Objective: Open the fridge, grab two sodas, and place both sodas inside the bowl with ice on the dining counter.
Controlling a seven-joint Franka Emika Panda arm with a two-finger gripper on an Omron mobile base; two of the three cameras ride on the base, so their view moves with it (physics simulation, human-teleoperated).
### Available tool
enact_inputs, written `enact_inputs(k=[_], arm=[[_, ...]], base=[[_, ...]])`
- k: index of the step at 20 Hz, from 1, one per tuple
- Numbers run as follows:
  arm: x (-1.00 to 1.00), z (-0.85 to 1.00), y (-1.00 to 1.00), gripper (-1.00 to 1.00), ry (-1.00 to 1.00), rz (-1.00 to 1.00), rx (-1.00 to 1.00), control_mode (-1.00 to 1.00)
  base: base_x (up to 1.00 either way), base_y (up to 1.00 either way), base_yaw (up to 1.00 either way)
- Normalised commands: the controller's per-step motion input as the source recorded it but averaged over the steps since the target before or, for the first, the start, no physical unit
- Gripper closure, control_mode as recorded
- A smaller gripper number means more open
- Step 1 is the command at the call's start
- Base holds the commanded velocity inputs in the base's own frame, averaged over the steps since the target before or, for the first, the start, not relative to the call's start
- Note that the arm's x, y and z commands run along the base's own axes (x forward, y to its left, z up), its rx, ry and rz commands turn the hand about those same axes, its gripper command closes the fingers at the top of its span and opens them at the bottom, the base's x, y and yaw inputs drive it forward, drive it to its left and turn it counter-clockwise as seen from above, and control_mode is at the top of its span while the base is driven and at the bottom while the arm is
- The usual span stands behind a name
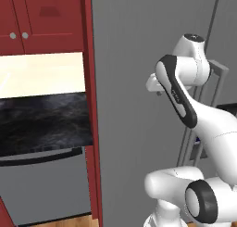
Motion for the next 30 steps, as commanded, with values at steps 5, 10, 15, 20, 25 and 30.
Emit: enact_inputs(k=[5,10,15,20,25,30], arm=[[0.00,0.00,0.00,-1.00,0.00,0.00,0.00,1.00],[0.00,0.00,0.00,-1.00,0.00,0.00,0.00,1.00],[0.00,0.00,0.00,-1.00,0.00,0.00,0.00,1.00],[0.00,0.00,0.00,-1.00,0.00,0.00,0.00,1.00],[0.00,0.00,0.00,-1.00,0.00,0.00,0.00,1.00],[0.00,0.00,0.00,-1.00,0.00,0.00,0.00,1.00]], base=[[-0.12,0.00,0.00],[-0.92,-0.26,-0.03],[-0.91,-0.55,-0.05],[-0.32,-0.86,0.00],[0.06,-0.36,0.00],[0.34,0.13,-0.02]])
